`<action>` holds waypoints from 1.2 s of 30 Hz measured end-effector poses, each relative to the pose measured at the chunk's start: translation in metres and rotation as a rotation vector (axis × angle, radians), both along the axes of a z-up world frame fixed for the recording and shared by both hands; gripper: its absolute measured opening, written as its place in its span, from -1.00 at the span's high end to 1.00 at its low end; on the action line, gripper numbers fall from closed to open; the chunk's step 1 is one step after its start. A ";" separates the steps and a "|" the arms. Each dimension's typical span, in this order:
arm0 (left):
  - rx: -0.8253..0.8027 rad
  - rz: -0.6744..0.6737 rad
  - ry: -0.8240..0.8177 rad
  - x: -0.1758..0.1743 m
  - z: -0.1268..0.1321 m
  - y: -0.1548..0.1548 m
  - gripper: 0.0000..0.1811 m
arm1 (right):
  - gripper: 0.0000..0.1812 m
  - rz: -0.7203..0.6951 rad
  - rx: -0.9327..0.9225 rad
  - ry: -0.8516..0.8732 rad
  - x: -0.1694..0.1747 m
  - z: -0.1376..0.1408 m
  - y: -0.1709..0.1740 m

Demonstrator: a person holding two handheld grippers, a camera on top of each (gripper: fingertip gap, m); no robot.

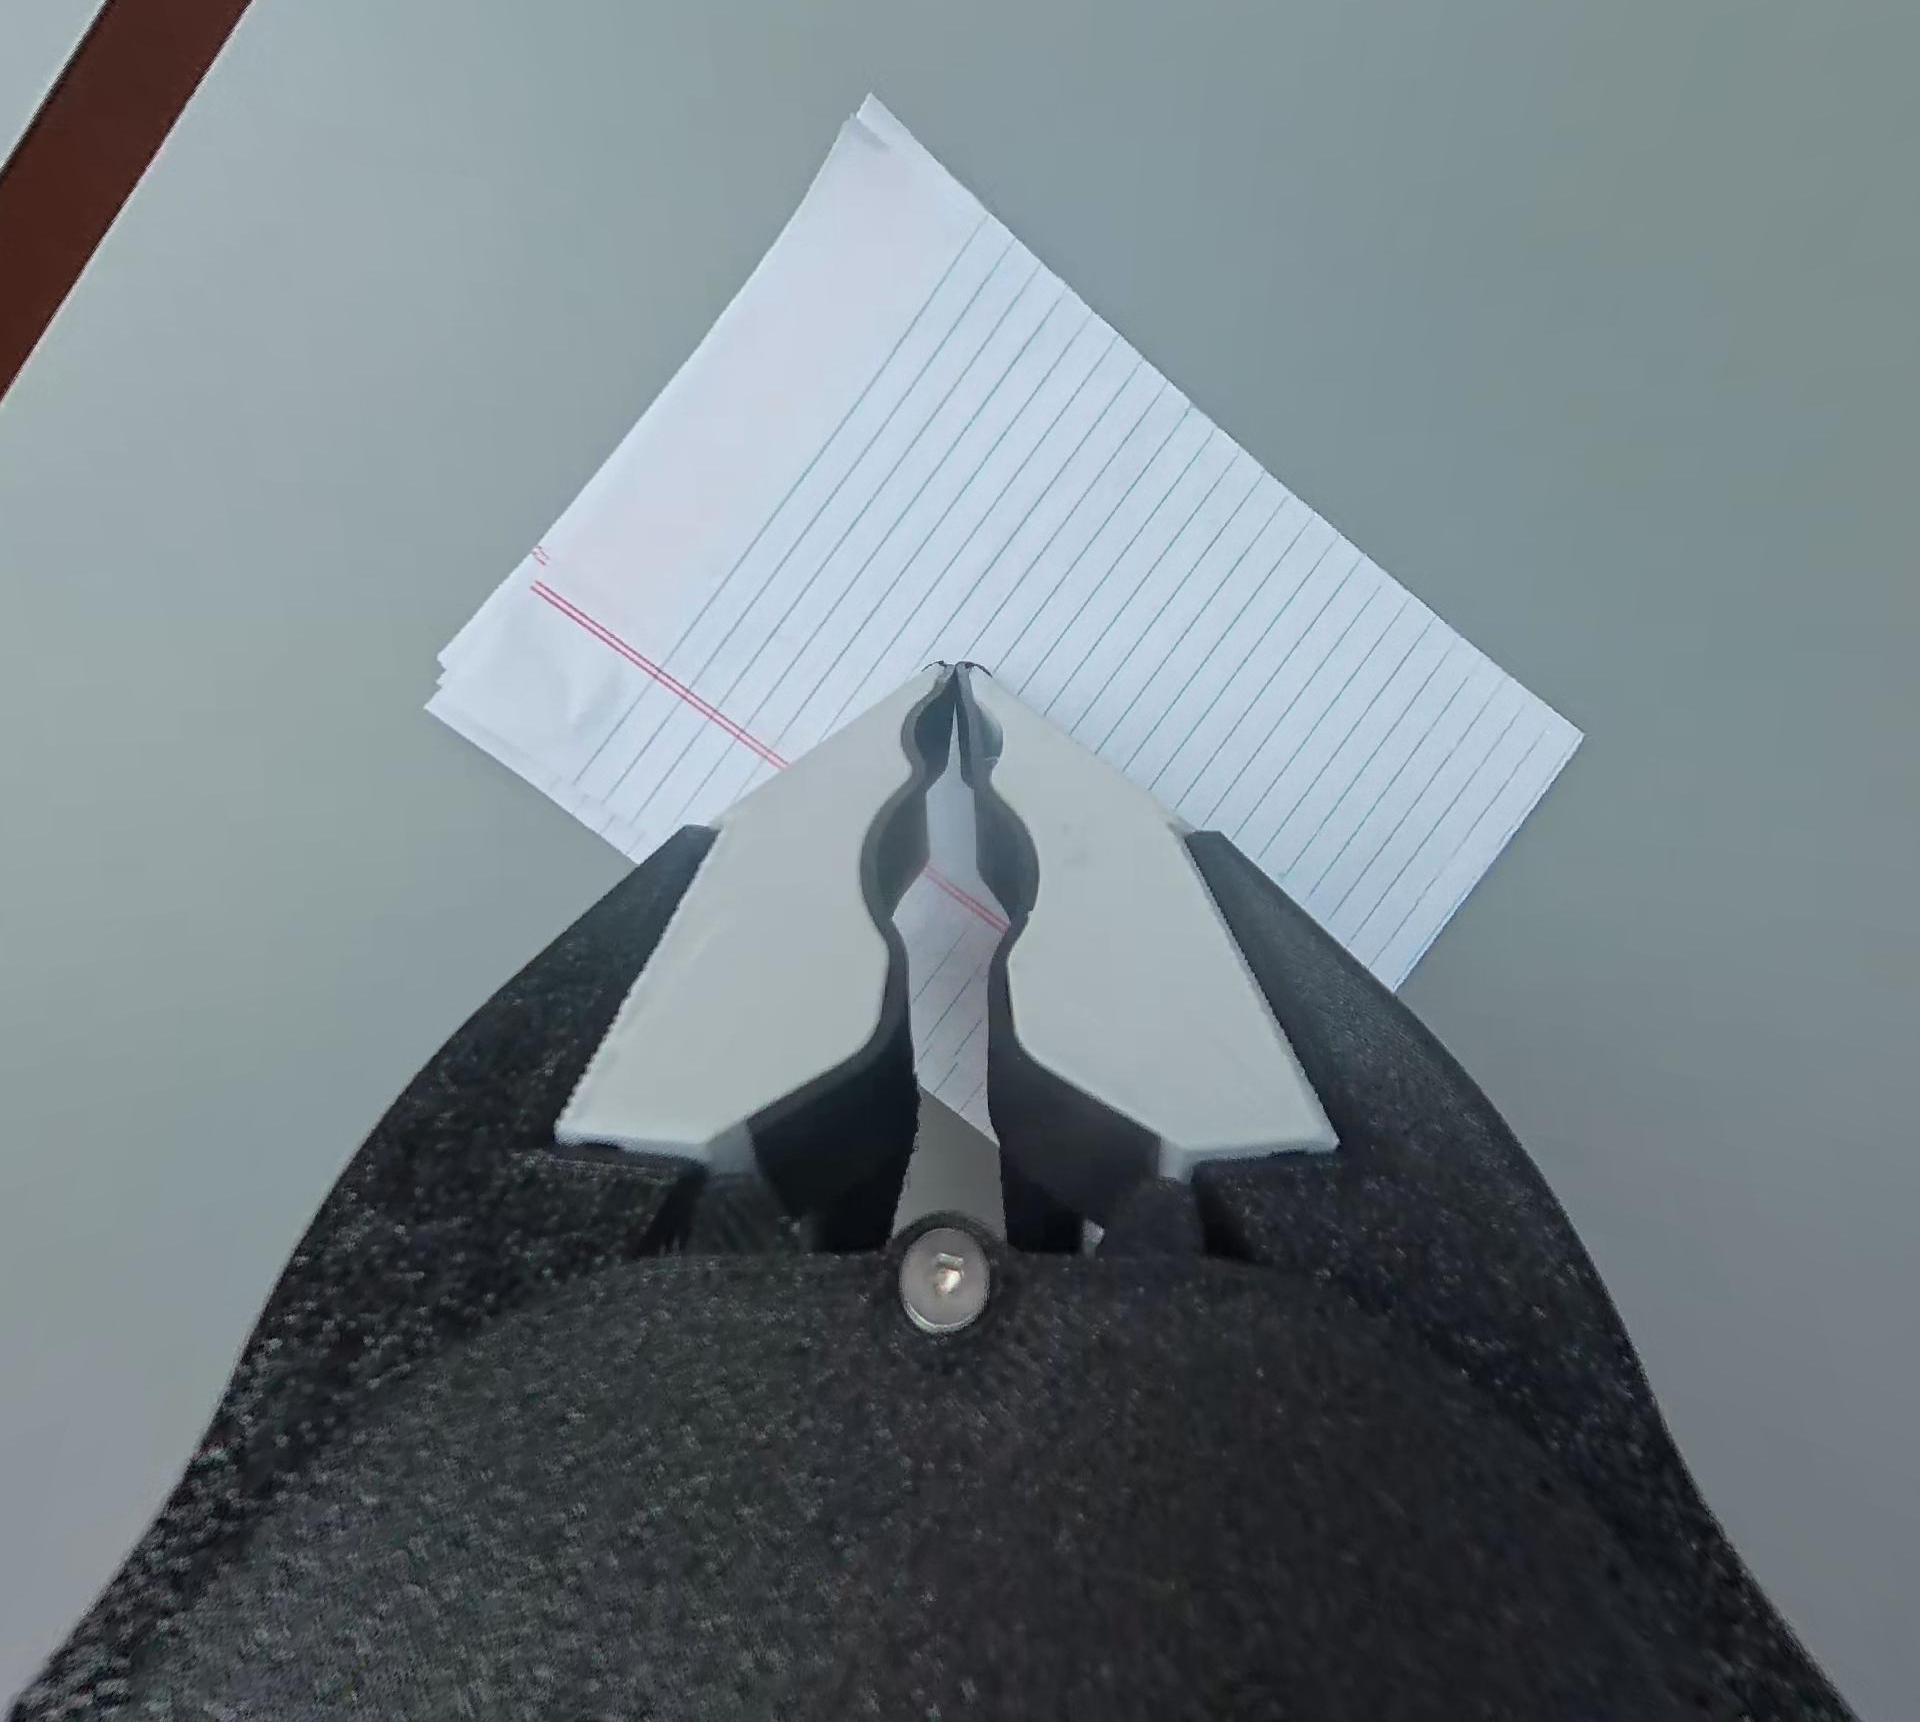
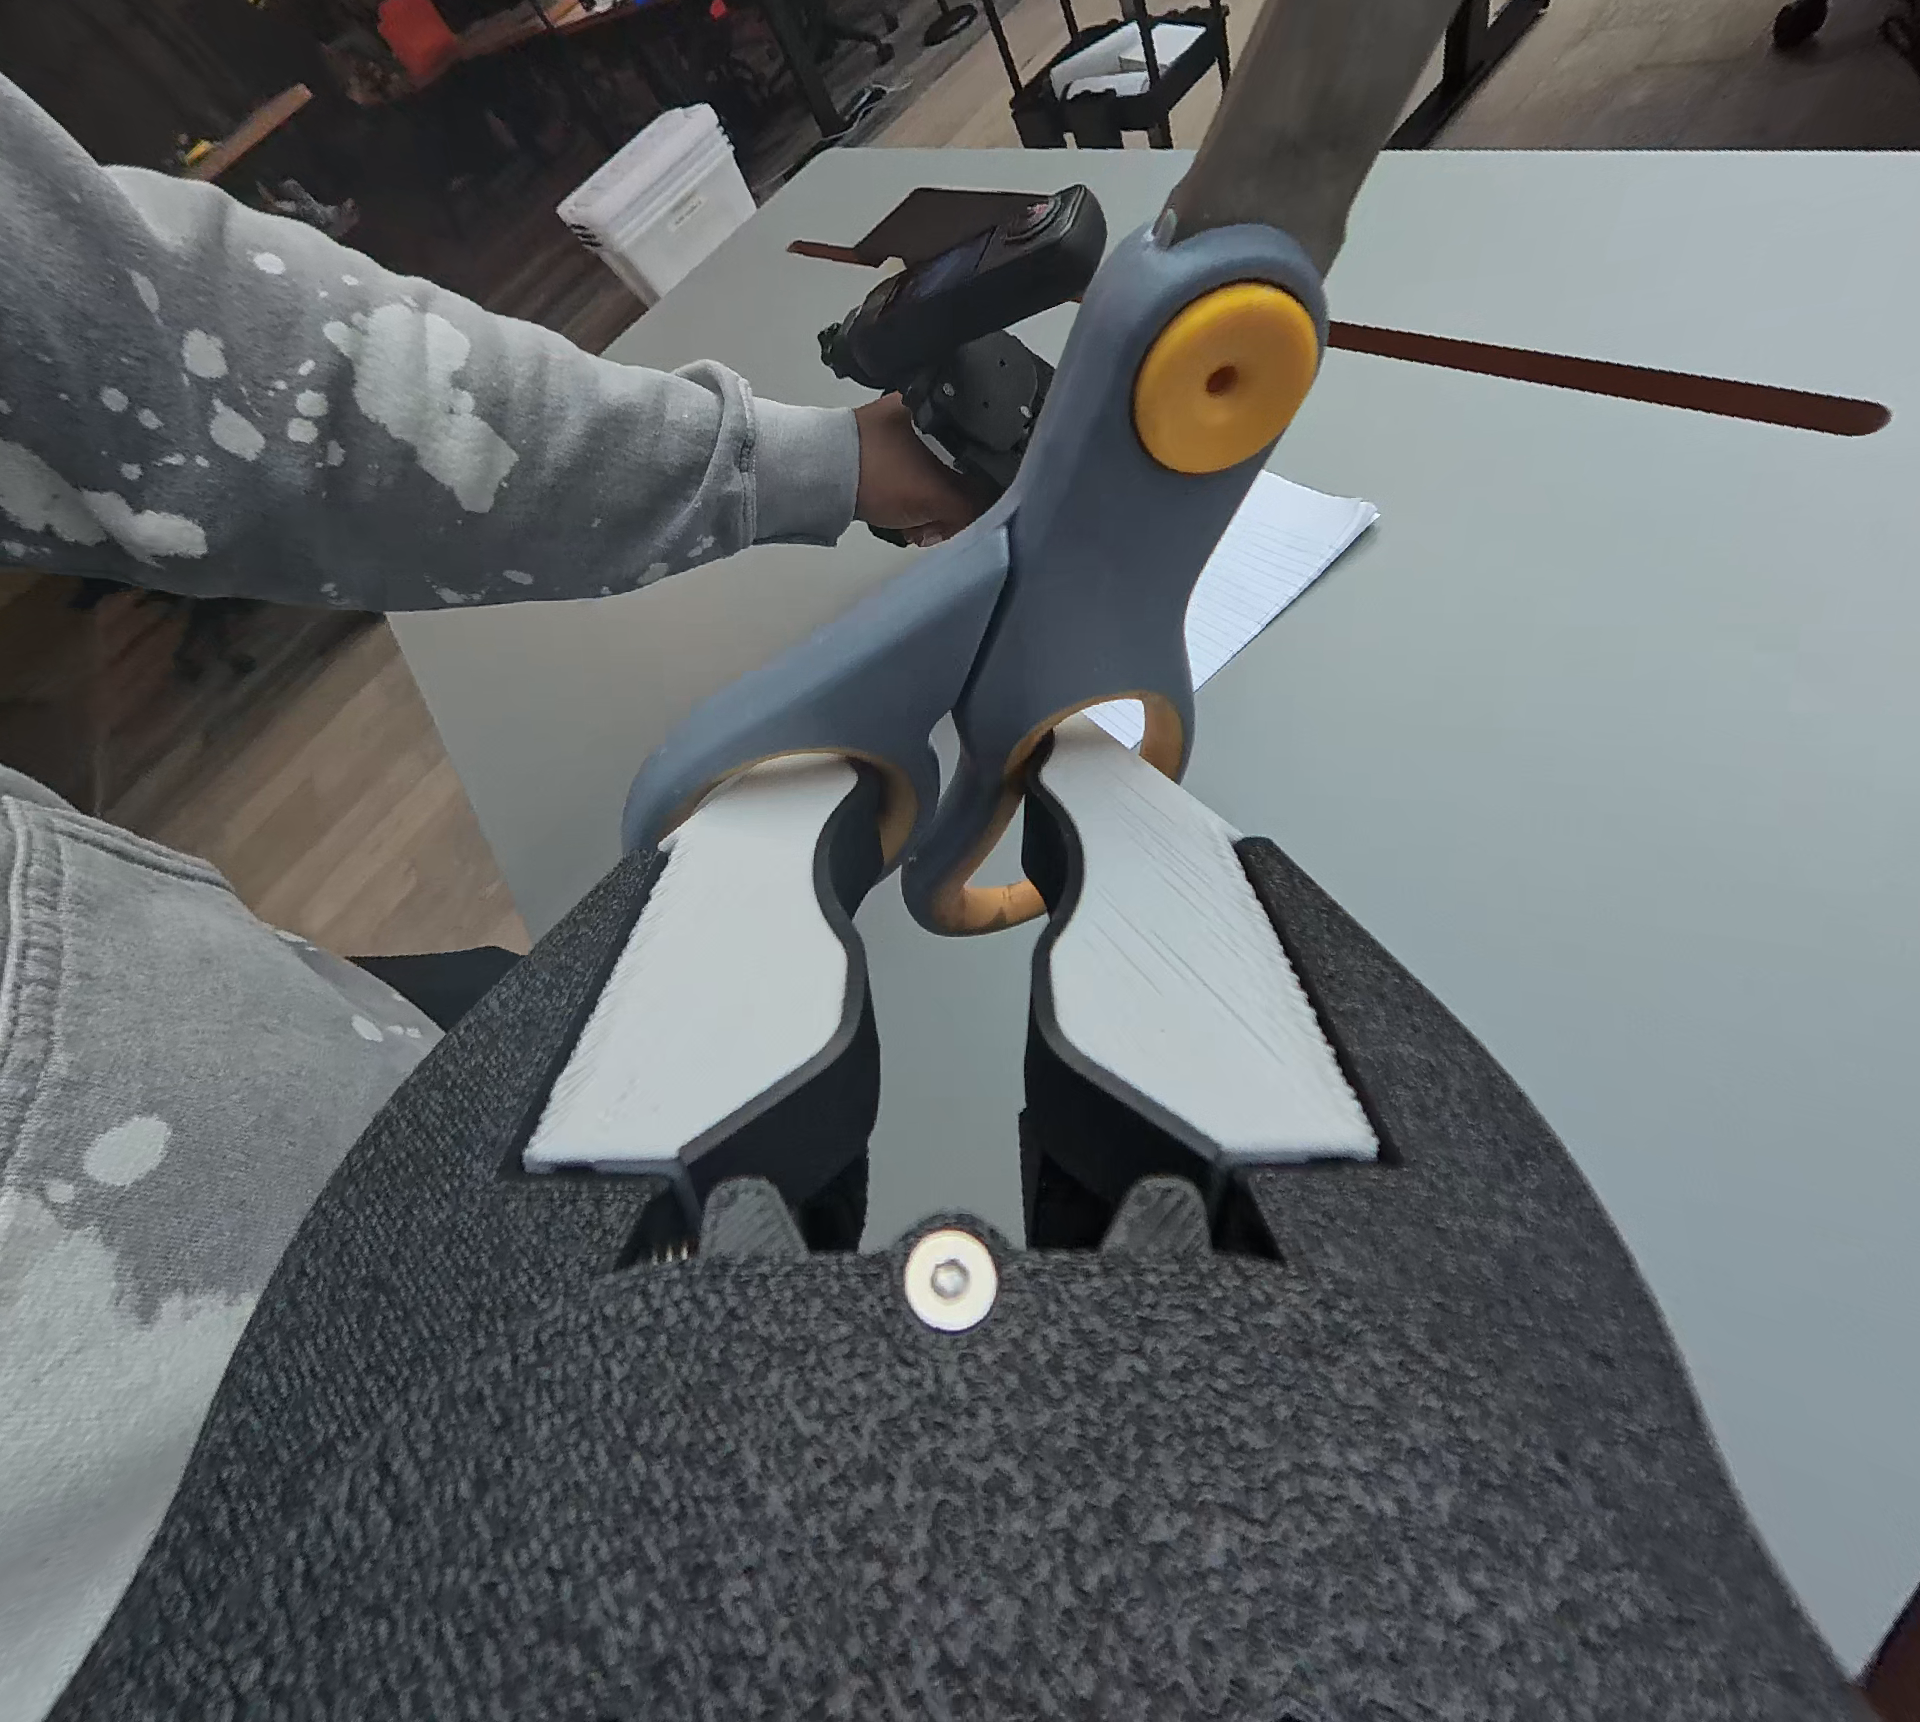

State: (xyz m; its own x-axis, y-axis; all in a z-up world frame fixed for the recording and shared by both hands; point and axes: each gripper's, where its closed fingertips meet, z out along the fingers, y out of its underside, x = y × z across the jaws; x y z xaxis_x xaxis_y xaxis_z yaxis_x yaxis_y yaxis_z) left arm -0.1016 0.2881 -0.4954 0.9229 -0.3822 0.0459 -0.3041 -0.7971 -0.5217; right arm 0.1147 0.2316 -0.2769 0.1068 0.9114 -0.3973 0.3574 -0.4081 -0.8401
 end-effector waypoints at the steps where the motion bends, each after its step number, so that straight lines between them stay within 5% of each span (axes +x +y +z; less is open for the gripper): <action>1: 0.019 -0.004 -0.013 0.002 0.004 0.000 0.99 | 0.78 0.003 0.002 -0.001 0.000 0.000 -0.001; 5: 0.064 -0.010 -0.057 0.003 0.018 0.004 0.31 | 0.78 0.001 -0.010 -0.006 0.001 -0.003 -0.005; 8: 0.009 -0.071 -0.019 0.000 0.004 0.000 0.09 | 0.78 0.002 -0.019 -0.017 0.003 -0.008 -0.010; 12: 0.051 -0.092 0.016 -0.002 -0.003 0.002 0.33 | 0.78 -0.008 -0.023 -0.028 0.007 -0.011 -0.013; 14: 0.052 -0.070 0.018 -0.003 -0.001 0.001 0.80 | 0.78 -0.020 -0.028 -0.025 0.009 -0.011 -0.013; 17: 0.047 -0.059 0.024 0.001 -0.002 -0.002 1.00 | 0.78 -0.024 -0.027 -0.021 0.010 -0.009 -0.012; 20: 0.043 -0.047 0.030 0.002 0.000 -0.005 1.00 | 0.78 -0.026 -0.021 -0.015 0.009 -0.007 -0.011; 25: 0.085 -0.023 -0.059 0.001 0.018 0.011 0.16 | 0.78 -0.027 -0.021 -0.015 0.010 -0.008 -0.011; 28: 0.034 -0.051 -0.058 -0.003 0.008 0.019 -0.04 | 0.78 -0.024 -0.032 -0.030 0.012 -0.015 -0.014; 33: 0.047 -0.147 0.025 -0.003 -0.004 0.019 0.11 | 0.78 -0.043 -0.046 -0.039 0.017 -0.021 -0.015; 34: 0.050 -0.150 0.028 -0.002 -0.003 0.018 0.33 | 0.78 -0.050 -0.053 -0.036 0.018 -0.021 -0.014; 35: 0.057 -0.154 0.041 -0.002 -0.002 0.018 0.80 | 0.78 -0.053 -0.057 -0.035 0.018 -0.022 -0.014; 36: 0.066 -0.161 0.061 -0.002 -0.001 0.017 0.87 | 0.78 -0.052 -0.056 -0.035 0.018 -0.022 -0.013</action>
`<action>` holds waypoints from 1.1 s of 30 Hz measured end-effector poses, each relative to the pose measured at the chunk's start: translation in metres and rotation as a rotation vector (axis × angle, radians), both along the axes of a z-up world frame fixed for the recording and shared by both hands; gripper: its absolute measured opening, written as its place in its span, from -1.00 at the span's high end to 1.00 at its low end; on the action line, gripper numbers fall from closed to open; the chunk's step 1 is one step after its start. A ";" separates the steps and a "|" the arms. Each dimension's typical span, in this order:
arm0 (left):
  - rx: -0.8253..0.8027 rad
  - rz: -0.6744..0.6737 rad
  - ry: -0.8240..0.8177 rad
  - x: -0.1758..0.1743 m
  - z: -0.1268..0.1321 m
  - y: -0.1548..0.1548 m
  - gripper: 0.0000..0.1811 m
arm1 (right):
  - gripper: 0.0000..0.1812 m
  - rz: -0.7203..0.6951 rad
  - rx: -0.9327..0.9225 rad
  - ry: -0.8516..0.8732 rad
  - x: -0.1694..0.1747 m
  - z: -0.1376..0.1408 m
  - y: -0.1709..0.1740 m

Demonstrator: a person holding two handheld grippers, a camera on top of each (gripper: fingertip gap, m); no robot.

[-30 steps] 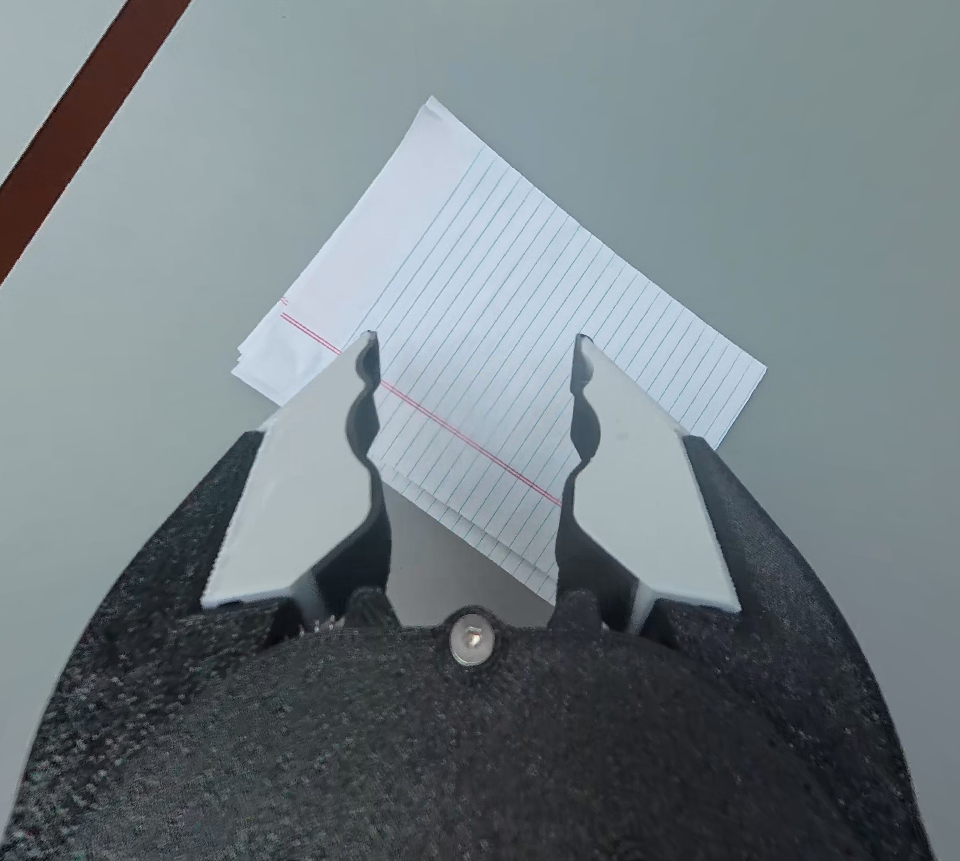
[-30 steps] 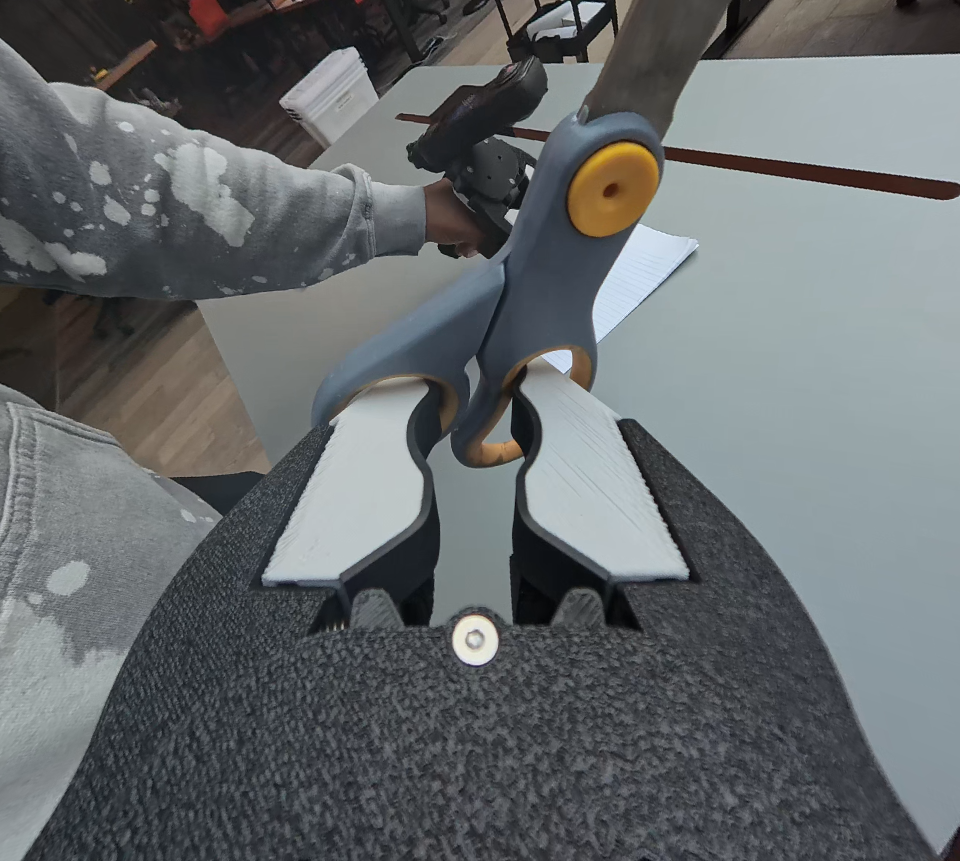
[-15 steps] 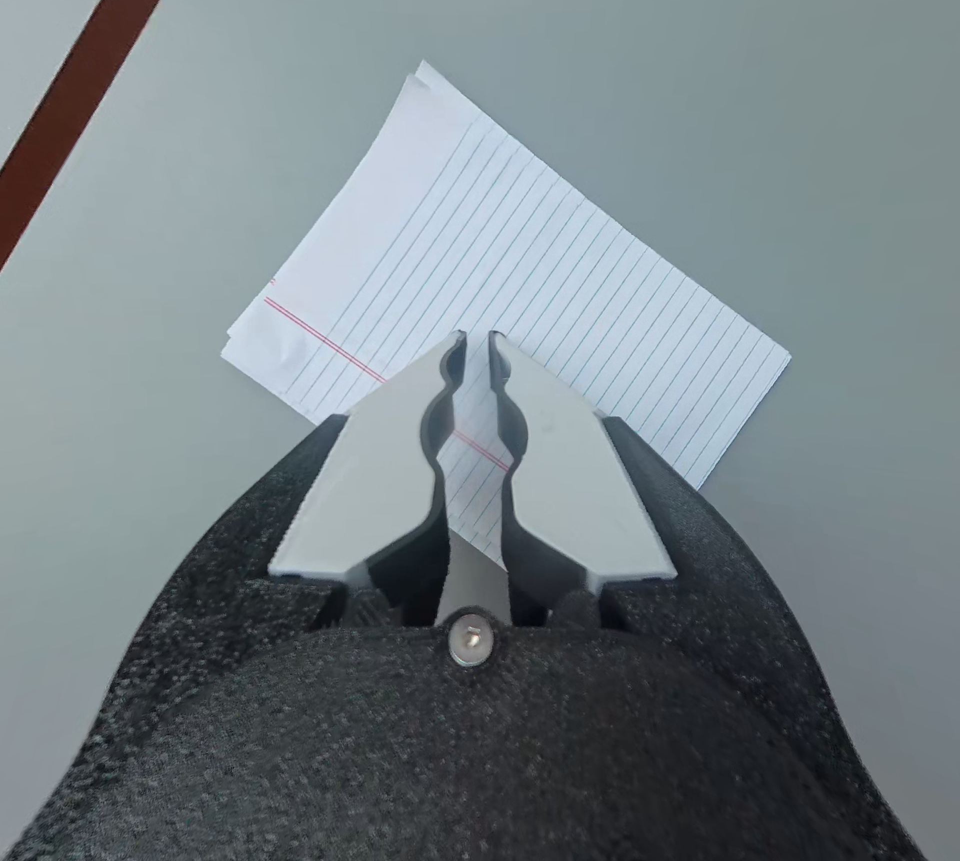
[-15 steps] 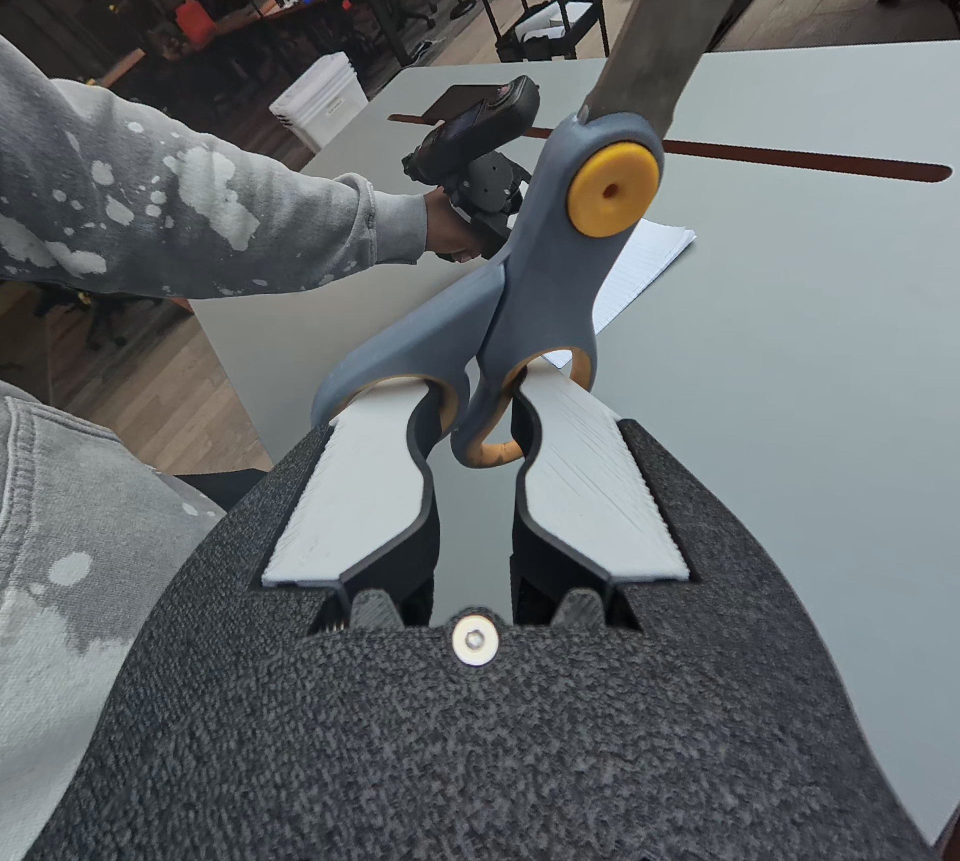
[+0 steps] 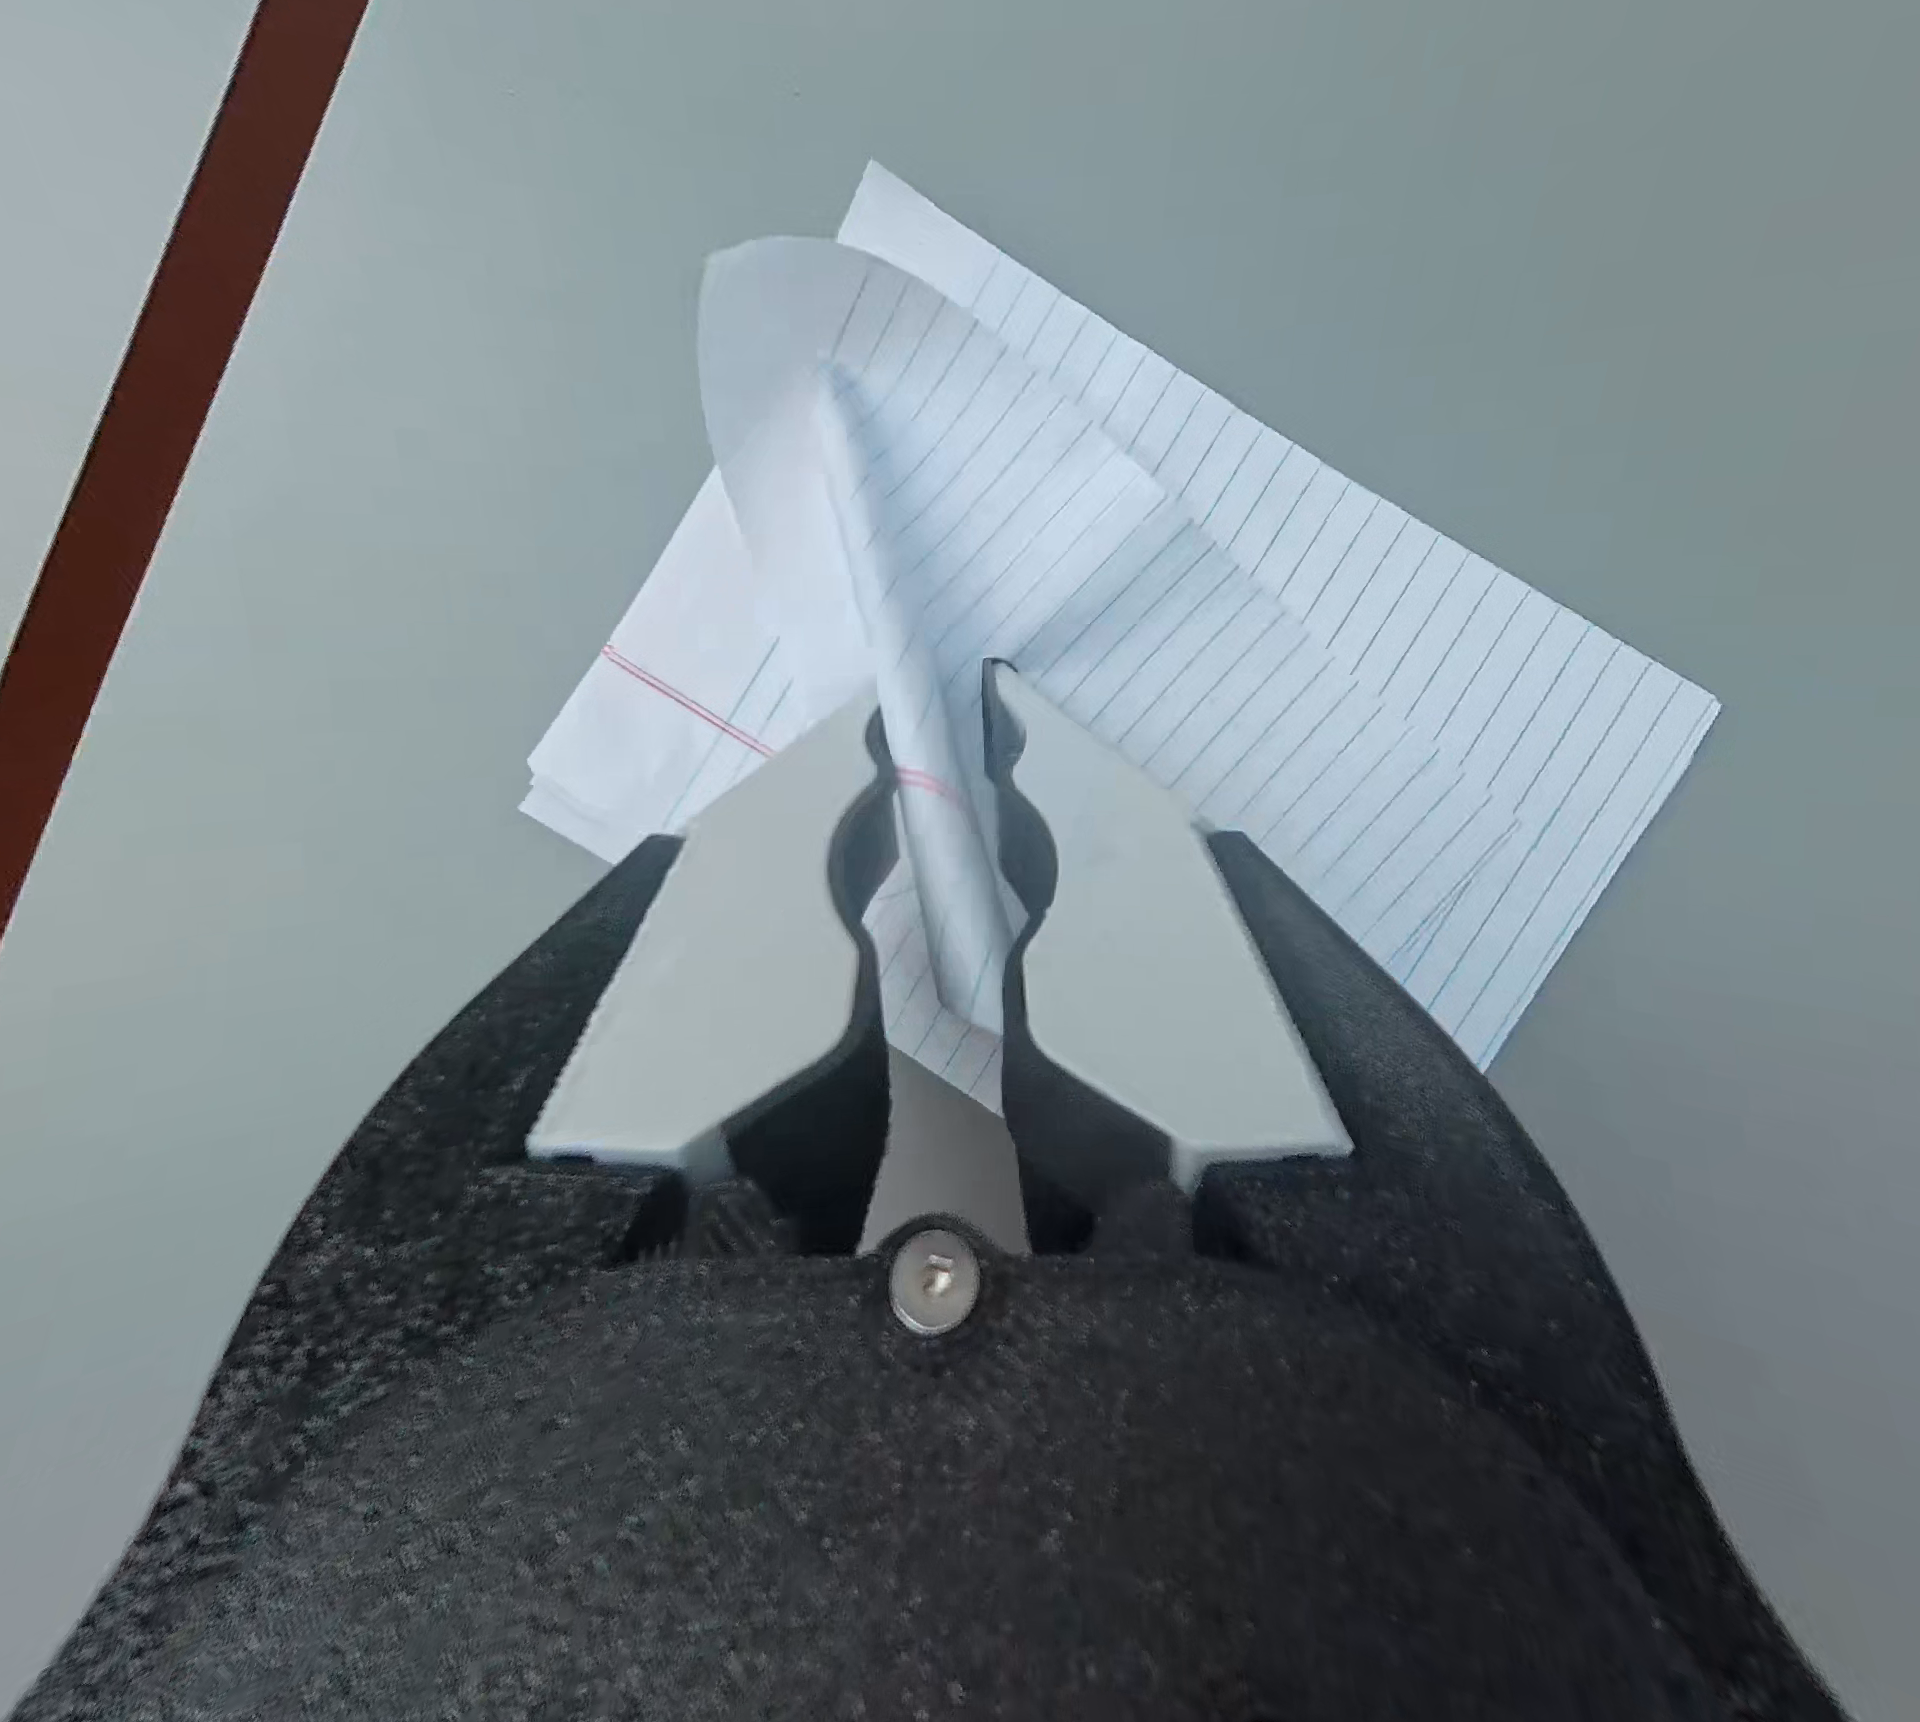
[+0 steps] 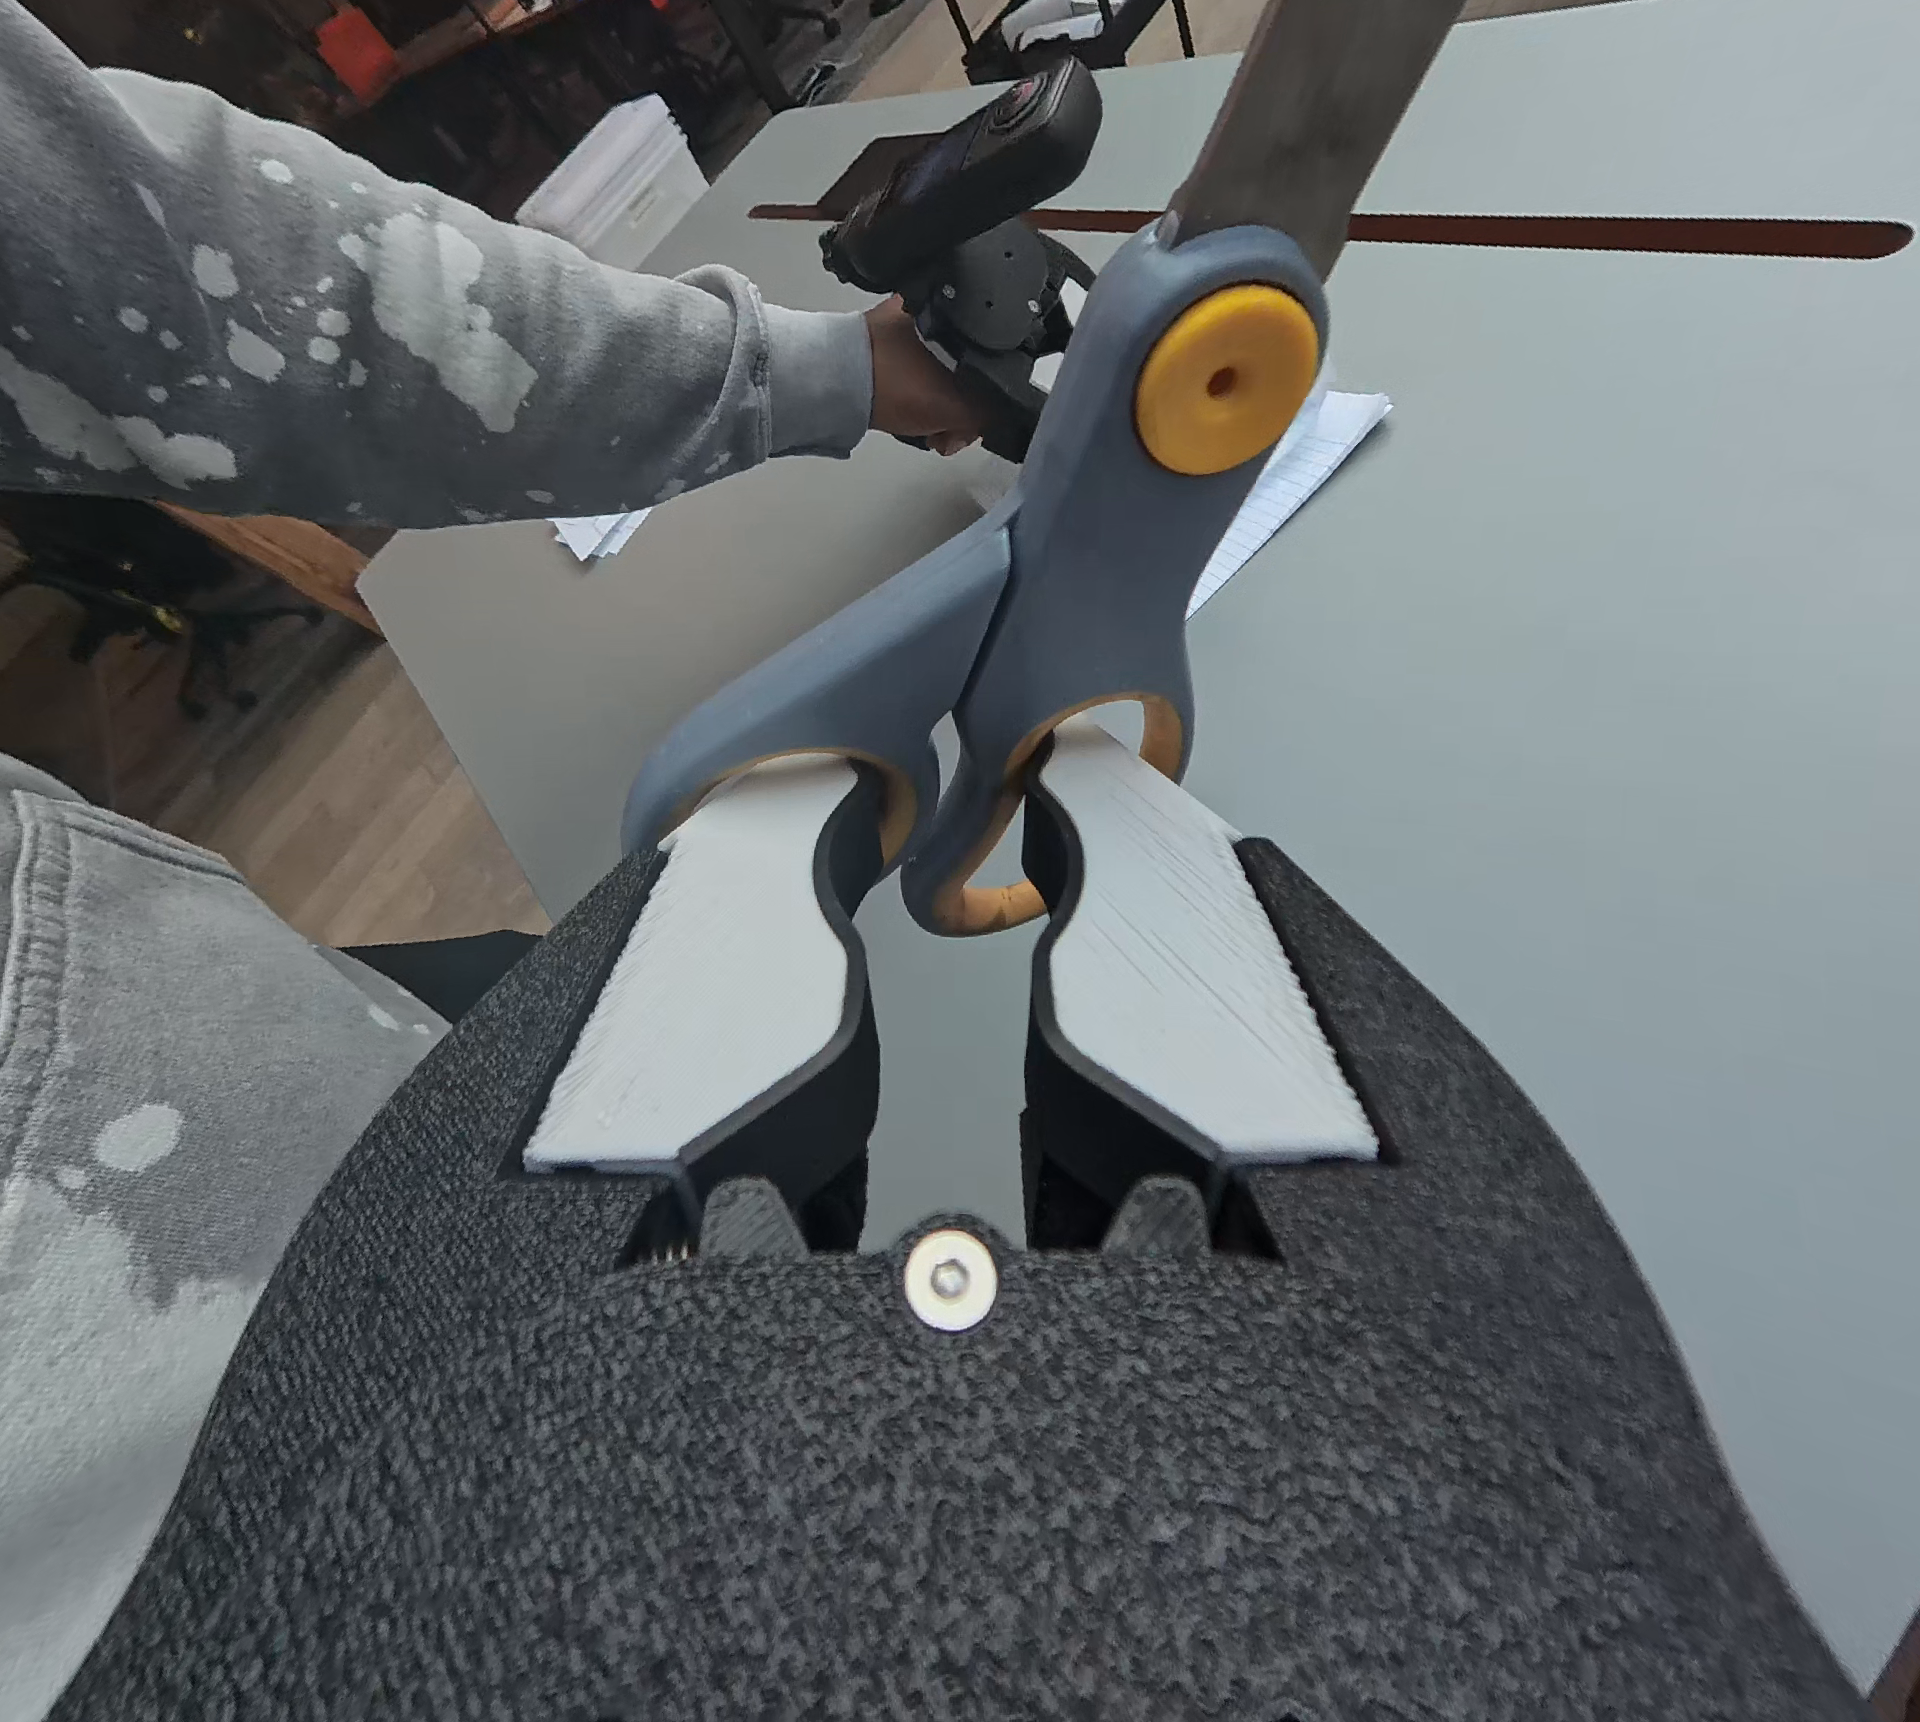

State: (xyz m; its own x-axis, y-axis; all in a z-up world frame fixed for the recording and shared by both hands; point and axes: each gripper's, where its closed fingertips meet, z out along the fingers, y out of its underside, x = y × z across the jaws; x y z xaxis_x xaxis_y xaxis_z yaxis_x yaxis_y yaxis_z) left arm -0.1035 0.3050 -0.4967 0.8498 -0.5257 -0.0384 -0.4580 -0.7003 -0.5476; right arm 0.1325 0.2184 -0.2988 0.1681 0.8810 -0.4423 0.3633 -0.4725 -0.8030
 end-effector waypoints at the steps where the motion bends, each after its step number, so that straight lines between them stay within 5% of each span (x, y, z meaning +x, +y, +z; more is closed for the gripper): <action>1: 0.006 -0.004 0.009 0.001 0.000 -0.001 0.91 | 0.78 0.002 0.004 -0.001 0.000 0.000 0.001; 6: 0.013 0.045 -0.001 0.004 0.009 -0.001 0.93 | 0.78 -0.001 0.014 0.010 -0.003 0.005 0.006; 11: 0.019 0.213 -0.215 0.001 0.056 -0.018 0.96 | 0.78 -0.009 0.024 0.027 -0.003 0.010 0.008; 16: -0.058 0.514 -0.395 -0.024 0.077 -0.101 0.95 | 0.78 0.010 0.029 0.053 -0.011 0.012 0.000; 22: -0.109 0.918 -0.434 -0.051 0.036 -0.221 0.78 | 0.78 0.111 0.035 0.071 -0.034 0.015 -0.028; 28: -0.023 0.965 -0.381 -0.063 0.040 -0.264 0.45 | 0.78 0.224 0.080 0.069 -0.058 0.023 -0.069; 31: 0.064 0.908 -0.475 -0.054 0.075 -0.259 0.43 | 0.78 0.273 0.093 0.068 -0.069 0.028 -0.092; 33: 0.090 0.784 -0.747 -0.017 0.120 -0.243 0.44 | 0.78 0.313 0.098 0.074 -0.078 0.033 -0.110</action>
